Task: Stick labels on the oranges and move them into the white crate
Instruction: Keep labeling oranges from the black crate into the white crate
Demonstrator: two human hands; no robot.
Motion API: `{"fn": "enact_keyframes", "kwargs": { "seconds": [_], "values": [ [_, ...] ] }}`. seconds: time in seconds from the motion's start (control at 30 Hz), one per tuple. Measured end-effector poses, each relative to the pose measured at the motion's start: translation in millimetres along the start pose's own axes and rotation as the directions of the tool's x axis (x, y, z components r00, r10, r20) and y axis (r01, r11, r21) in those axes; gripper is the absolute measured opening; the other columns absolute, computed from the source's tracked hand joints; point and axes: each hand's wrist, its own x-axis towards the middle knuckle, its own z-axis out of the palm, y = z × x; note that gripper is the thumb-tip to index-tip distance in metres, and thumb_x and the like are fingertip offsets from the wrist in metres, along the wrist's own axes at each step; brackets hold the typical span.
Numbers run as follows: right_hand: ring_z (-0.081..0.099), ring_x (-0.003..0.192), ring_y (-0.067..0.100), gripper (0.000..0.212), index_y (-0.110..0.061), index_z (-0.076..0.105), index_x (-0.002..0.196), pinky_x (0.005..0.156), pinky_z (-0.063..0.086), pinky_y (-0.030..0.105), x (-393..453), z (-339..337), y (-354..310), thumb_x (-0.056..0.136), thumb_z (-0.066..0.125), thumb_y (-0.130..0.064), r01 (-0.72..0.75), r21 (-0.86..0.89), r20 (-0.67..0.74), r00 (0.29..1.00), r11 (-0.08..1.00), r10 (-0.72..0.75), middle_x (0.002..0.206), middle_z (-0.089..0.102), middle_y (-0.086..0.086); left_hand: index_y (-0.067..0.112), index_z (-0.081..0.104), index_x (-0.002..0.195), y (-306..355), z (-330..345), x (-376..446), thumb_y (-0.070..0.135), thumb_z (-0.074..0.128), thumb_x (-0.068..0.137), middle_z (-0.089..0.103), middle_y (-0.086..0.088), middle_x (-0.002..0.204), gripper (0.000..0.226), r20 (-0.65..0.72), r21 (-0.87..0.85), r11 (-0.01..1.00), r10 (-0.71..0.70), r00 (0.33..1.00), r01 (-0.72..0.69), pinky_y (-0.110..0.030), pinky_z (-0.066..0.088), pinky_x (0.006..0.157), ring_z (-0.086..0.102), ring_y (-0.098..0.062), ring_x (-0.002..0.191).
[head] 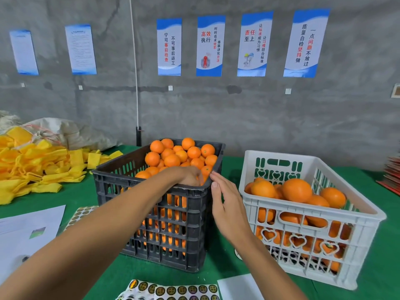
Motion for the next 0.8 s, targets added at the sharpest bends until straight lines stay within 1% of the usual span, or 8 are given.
{"fn": "enact_keyframes", "kwargs": {
  "seconds": [0.07,0.2,0.3,0.43,0.5,0.6,0.7,0.8],
  "values": [
    [0.040,0.137,-0.006,0.043,-0.026,0.053,0.148,0.117,0.032,0.019,2,-8,-6,0.110,0.036,-0.038,-0.002,0.007,-0.008,1.000,1.000,0.002,0.149,0.052,-0.014,0.014,0.057,0.136,9,-4,-12,0.017,0.071,0.092,0.063,-0.014,0.130,0.047,-0.314,-0.165,0.981,0.049,0.948,-0.105,-0.039,0.053,0.096,0.061,-0.031,0.117],
    [0.041,0.138,0.001,0.044,-0.021,0.048,0.150,0.116,0.032,0.019,11,-28,-20,0.111,0.035,-0.035,-0.015,0.029,-0.048,0.999,0.999,0.017,0.151,0.050,-0.009,0.024,0.060,0.132,28,1,-41,0.027,0.081,0.085,0.065,0.003,0.126,0.053,-0.730,-0.208,0.869,0.168,0.663,-0.449,-0.027,0.050,0.089,0.061,-0.013,0.112],
    [0.045,0.134,0.001,0.041,-0.017,0.052,0.147,0.115,0.037,0.024,11,-45,-28,0.111,0.037,-0.030,0.009,0.078,-0.153,0.988,0.997,0.003,0.146,0.052,-0.008,0.026,0.061,0.134,49,22,-59,0.028,0.083,0.083,0.062,0.007,0.125,0.055,-0.858,-0.190,0.782,0.162,0.487,-0.594,-0.027,0.052,0.092,0.059,-0.010,0.114],
    [0.051,0.129,0.005,0.036,-0.015,0.059,0.139,0.108,0.044,0.027,-13,-64,-20,0.108,0.047,-0.028,0.015,0.088,-0.255,0.967,0.996,0.007,0.136,0.056,-0.006,0.024,0.061,0.132,74,70,-77,0.026,0.083,0.085,0.058,0.009,0.126,0.052,-0.890,-0.175,0.687,0.196,0.412,-0.705,-0.017,0.050,0.083,0.059,-0.007,0.115],
    [0.054,0.126,0.007,0.032,-0.016,0.062,0.134,0.106,0.046,0.027,-32,-73,-5,0.107,0.051,-0.029,-0.003,0.080,-0.277,0.960,0.997,0.025,0.131,0.059,-0.007,0.029,0.059,0.132,84,102,-81,0.026,0.081,0.084,0.056,0.013,0.129,0.052,-0.871,-0.204,0.664,0.212,0.443,-0.719,-0.019,0.053,0.085,0.059,-0.008,0.119],
    [0.056,0.122,0.007,0.027,-0.017,0.066,0.127,0.103,0.045,0.024,-69,-80,24,0.105,0.055,-0.027,-0.078,0.038,-0.236,0.968,0.996,0.085,0.126,0.061,-0.008,0.037,0.057,0.132,97,156,-80,0.029,0.078,0.084,0.053,0.022,0.128,0.053,-0.746,-0.450,0.599,0.154,0.648,-0.662,-0.032,0.058,0.093,0.062,-0.006,0.116],
    [0.057,0.118,0.000,0.025,-0.019,0.068,0.127,0.099,0.046,0.017,-108,-86,56,0.106,0.054,-0.022,-0.194,0.004,-0.093,0.977,0.981,0.193,0.124,0.064,-0.008,0.048,0.050,0.128,101,206,-72,0.037,0.077,0.088,0.051,0.027,0.122,0.050,-0.546,-0.631,0.603,0.101,0.832,-0.487,-0.037,0.055,0.100,0.063,-0.009,0.110],
    [0.061,0.105,-0.007,0.027,-0.028,0.069,0.124,0.088,0.046,0.008,-146,-95,85,0.106,0.053,-0.016,-0.319,-0.036,0.105,0.941,0.947,0.321,0.118,0.069,-0.012,0.046,0.047,0.131,92,247,-65,0.047,0.075,0.090,0.054,0.014,0.130,0.049,-0.374,-0.705,0.647,0.007,0.928,-0.289,-0.034,0.053,0.100,0.060,-0.009,0.111]
  ]
}}
